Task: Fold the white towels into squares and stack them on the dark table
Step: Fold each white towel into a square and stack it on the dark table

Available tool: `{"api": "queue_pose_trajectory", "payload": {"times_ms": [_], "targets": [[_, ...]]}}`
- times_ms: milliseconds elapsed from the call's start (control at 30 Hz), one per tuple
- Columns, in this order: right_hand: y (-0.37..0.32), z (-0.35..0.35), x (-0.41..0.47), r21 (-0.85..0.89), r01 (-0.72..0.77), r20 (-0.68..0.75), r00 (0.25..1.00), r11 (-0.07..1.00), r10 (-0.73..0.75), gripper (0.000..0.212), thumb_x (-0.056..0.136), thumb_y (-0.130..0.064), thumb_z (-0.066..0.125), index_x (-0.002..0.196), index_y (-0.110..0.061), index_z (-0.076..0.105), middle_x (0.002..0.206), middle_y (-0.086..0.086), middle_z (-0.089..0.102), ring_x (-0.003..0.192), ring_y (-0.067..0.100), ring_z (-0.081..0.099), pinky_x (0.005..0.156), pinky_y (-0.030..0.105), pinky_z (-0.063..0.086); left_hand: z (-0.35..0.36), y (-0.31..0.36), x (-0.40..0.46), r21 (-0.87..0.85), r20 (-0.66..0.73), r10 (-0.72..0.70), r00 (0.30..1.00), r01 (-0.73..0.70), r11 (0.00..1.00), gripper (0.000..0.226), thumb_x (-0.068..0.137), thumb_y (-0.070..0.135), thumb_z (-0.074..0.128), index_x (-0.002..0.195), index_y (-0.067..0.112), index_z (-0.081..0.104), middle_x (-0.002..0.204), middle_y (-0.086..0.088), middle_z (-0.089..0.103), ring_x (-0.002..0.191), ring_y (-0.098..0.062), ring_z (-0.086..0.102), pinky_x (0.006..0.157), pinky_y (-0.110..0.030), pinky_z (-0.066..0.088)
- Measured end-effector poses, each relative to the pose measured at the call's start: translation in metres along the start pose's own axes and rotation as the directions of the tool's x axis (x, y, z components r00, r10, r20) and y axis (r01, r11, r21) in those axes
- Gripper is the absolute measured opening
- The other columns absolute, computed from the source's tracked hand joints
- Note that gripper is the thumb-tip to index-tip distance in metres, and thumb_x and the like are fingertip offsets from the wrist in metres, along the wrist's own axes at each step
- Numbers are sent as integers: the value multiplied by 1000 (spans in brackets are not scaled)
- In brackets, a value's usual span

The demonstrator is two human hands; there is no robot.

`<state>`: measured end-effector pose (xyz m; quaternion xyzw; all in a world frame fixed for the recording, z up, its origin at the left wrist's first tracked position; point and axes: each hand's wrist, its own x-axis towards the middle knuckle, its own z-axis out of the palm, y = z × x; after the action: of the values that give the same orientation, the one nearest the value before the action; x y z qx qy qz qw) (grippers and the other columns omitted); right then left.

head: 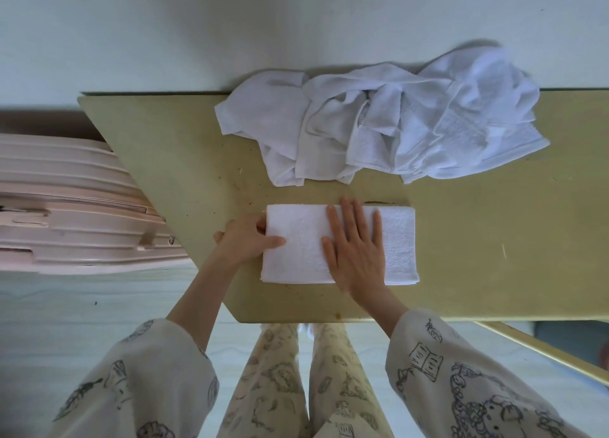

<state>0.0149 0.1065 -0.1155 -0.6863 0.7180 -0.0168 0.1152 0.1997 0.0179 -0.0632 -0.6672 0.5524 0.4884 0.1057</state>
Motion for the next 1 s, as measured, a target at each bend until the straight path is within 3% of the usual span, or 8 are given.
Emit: {"api": "queue_pose_trajectory", "payload": {"times_ms": [200, 400, 533, 633, 700, 833, 933, 1000], "targets": [[0, 1, 0, -8, -2, 10, 1000, 1000, 2, 55, 96, -40, 24, 144, -15, 29, 153, 10, 26, 143, 26, 18, 114, 52, 10, -8, 3, -14, -236, 47, 40, 998, -27, 971, 23, 88, 11, 58, 110, 8, 65, 100, 1, 63, 94, -13, 57, 86, -26, 37], [0, 3, 1, -20, -8, 8, 1000, 1000, 9, 56, 95, -42, 25, 144, -16, 28, 154, 10, 24, 143, 26, 15, 114, 52, 9, -5, -3, -11, -311, -79, -58, 995, 31, 950, 22, 82, 14, 67, 102, 7, 69, 100, -4, 69, 97, -21, 63, 95, -36, 46], [-2, 2, 2, 7, -20, 28, 999, 1000, 19, 55, 95, -42, 26, 143, -16, 30, 153, 10, 26, 142, 25, 15, 113, 51, 8, -9, 4, -21, -427, -82, -55, 995, 15, 904, 9, 82, 8, 67, 91, 10, 67, 89, -4, 69, 87, -23, 66, 89, -42, 52], [1, -7, 4, 154, -18, 59, 998, 988, 9, 59, 98, -45, 9, 144, -14, 32, 153, 10, 25, 144, 23, 13, 115, 47, 4, -9, 21, -35, -477, -113, -7, 994, -48, 878, 13, 83, 5, 65, 96, 5, 65, 84, -7, 67, 81, -24, 66, 79, -38, 57], [7, -25, 4, 460, -79, 31, 997, 885, 72, 57, 99, -40, 13, 141, -9, 36, 154, 9, 22, 143, 16, 12, 118, 38, 9, -5, 39, -47, -503, -116, 37, 993, -90, 860, 15, 83, 4, 64, 99, 3, 63, 83, -9, 67, 75, -22, 66, 71, -32, 59], [42, -62, -13, 768, -239, -47, 904, 594, 425, 27, 96, -7, 42, 118, -7, 59, 126, 3, 56, 113, 10, 53, 92, 20, 43, 18, 85, -57, -539, -57, 105, 993, -119, 834, 13, 84, 2, 63, 97, 1, 60, 83, -10, 66, 70, -19, 66, 61, -25, 59], [71, -74, -28, 857, -441, 227, 788, 267, 572, 21, 95, -7, 43, 100, -11, 63, 89, 1, 67, 78, 11, 64, 77, 28, 52, 48, 115, -52, -483, -40, 123, 992, -127, 866, 9, 82, 2, 66, 85, 7, 60, 82, -7, 65, 67, -19, 67, 66, -34, 60], [85, -72, -37, 849, -516, 368, 731, 113, 575, 22, 95, -7, 42, 98, -4, 64, 80, 5, 66, 71, 17, 64, 76, 34, 55, 70, 127, -44, -364, -71, 148, 986, -164, 917, 16, 79, 6, 68, 74, 18, 59, 74, 1, 65, 65, -21, 69, 73, -40, 58]]}}
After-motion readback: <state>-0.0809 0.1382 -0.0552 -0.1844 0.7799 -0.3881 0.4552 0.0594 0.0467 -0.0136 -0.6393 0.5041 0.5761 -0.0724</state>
